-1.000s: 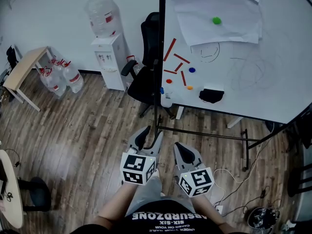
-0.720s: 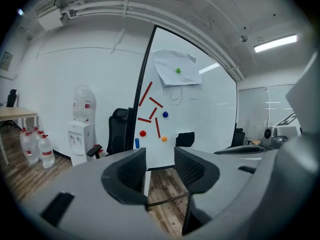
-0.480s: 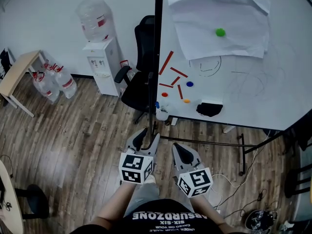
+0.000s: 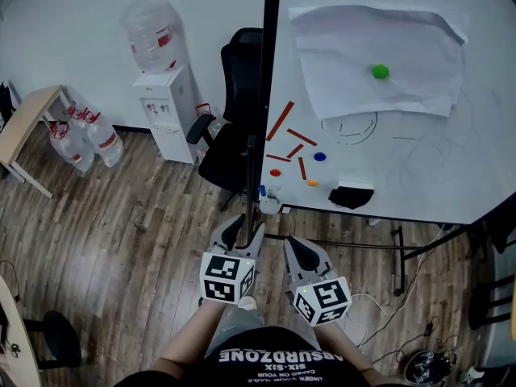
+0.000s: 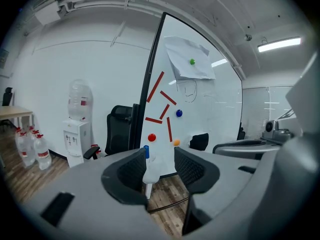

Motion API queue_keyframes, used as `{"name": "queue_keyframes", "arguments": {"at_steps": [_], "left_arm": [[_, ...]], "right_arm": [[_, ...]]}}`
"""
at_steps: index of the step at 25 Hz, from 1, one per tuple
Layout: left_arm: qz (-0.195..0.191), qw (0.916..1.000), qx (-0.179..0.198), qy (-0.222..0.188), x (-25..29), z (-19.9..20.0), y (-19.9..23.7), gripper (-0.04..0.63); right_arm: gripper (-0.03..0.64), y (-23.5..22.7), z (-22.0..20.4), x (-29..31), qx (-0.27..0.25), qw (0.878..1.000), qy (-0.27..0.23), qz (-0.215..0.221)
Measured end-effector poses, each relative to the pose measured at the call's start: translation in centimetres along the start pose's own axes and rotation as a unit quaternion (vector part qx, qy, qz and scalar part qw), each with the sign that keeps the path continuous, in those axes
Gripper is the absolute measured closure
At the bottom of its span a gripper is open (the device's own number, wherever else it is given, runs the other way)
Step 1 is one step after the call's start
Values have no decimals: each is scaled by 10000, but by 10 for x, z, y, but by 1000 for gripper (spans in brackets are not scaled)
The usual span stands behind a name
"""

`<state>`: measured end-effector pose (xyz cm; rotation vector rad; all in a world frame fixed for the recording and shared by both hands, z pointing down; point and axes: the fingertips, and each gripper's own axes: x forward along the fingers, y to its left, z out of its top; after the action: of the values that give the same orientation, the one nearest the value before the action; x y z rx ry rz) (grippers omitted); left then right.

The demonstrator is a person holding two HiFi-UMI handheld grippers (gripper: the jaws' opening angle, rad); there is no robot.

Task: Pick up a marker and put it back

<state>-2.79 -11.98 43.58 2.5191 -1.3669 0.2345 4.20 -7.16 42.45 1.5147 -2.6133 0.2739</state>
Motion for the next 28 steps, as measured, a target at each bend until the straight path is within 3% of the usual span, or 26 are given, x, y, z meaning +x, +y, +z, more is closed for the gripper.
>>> {"name": "queue_keyframes", "arguments": {"at_steps": [10, 28], "left_arm": [[-198, 9996, 198, 101, 42, 2, 20, 434], [-275, 9989, -36, 375, 94, -12, 38, 434]], "right_arm": [[620, -23, -3, 30, 63, 9996, -60, -258], [620, -51, -9, 53, 155, 9991, 71, -383]]}}
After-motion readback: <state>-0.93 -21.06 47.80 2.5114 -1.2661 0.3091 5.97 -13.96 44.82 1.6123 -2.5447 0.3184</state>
